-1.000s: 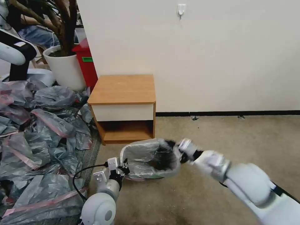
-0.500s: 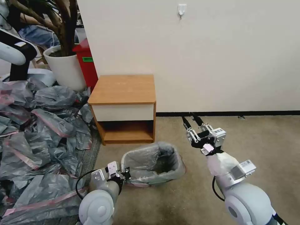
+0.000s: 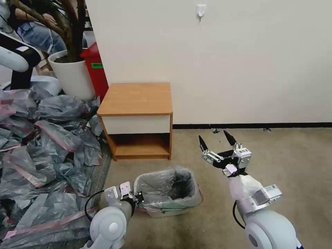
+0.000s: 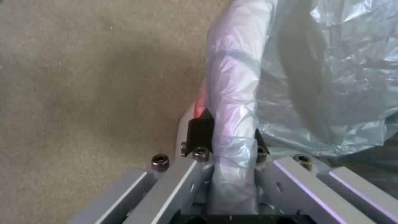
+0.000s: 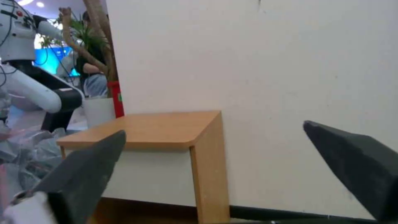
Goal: Pick up the garbage bag from the table and place it over the trash can.
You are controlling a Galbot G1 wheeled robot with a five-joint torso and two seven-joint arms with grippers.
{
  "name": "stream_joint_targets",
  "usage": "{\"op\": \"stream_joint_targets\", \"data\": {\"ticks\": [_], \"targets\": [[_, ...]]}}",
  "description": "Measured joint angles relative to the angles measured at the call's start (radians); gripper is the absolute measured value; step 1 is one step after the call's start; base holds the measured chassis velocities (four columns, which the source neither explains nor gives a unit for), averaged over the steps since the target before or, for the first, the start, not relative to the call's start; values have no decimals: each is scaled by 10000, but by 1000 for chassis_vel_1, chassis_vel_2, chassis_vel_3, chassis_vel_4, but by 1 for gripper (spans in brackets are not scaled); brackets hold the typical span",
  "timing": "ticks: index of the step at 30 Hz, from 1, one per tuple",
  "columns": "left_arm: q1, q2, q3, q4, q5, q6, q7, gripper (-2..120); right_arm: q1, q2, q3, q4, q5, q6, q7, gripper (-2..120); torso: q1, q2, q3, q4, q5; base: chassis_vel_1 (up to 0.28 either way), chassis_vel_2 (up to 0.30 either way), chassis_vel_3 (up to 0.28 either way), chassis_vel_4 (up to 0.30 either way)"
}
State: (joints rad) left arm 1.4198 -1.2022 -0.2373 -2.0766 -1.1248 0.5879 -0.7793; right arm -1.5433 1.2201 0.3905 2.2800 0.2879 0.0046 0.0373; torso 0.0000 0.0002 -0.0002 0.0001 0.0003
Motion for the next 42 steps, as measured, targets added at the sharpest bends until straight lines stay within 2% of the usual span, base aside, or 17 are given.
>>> {"op": "stream_joint_targets", "data": {"ticks": [6,9,10,13,14,17,18,22,25,30,31,34,35,38,39,41,42], "targets": [[-39,-2,19,67,-5,55,-25,6,15,59,12,-100,-15,30,-10,114,0,0,0,1,3,0,0,0,0],[-84,-5,43,62,-84,68,-36,21,40,88,12,-159,-21,34,-11,114,0,0,1,0,-3,0,0,0,0],[-84,-5,43,62,-84,68,-36,21,40,88,12,-159,-21,34,-11,114,0,0,1,0,-3,0,0,0,0],[-107,23,69,-1,-165,84,-27,34,88,81,12,-205,-23,33,-11,114,0,-2,3,-1,-7,0,0,0,0],[-107,23,69,-1,-165,84,-27,34,88,81,12,-205,-23,33,-11,114,0,-2,3,-1,-7,0,0,0,0],[-122,57,46,-75,-192,102,57,44,104,55,19,-224,-22,32,-11,111,0,-3,3,-2,-8,0,0,0,0],[-126,84,10,-134,-195,95,152,51,119,51,28,-233,-19,30,-11,108,0,-3,3,-2,-7,0,0,0,0],[-124,159,-91,-294,-217,80,324,65,143,36,43,-245,-6,13,-11,101,0,-3,3,-2,-6,0,0,0,0],[-90,223,-207,-409,-223,56,455,79,144,38,45,-248,2,-8,-11,100,0,-3,3,-2,-4,0,0,0,0],[25,290,-371,-566,22,-238,887,91,113,47,127,-225,80,-19,-6,100,-1,-3,3,-1,-4,0,0,0,0],[91,328,-442,-623,295,-414,1152,95,99,54,185,-203,120,-18,-11,100,0,-3,3,-1,-4,0,0,0,0],[588,647,-959,-896,2350,-1697,3184,100,-83,163,606,-81,182,184,63,100,0,-3,2,-1,-4,0,0,0,0],[588,647,-959,-896,2350,-1697,3184,100,-83,163,606,-81,182,184,63,100,0,-3,2,-1,-4,0,0,0,0],[1303,881,-1576,-1102,4421,-3353,4703,100,-435,336,739,-80,175,1084,360,100,0,-3,1,-1,-3,0,0,0,0],[1303,881,-1576,-1102,4421,-3353,4703,100,-435,336,739,-80,175,1084,360,100,0,-3,1,-1,-3,0,0,0,0],[1753,810,-1985,-1199,5669,-4437,5381,100,-770,507,766,-137,77,1774,523,100,0,-3,2,-1,-2,0,0,0,0],[1753,810,-1985,-1199,5669,-4437,5381,100,-770,507,766,-137,77,1774,523,100,0,-3,2,-1,-2,0,0,0,0]]}}
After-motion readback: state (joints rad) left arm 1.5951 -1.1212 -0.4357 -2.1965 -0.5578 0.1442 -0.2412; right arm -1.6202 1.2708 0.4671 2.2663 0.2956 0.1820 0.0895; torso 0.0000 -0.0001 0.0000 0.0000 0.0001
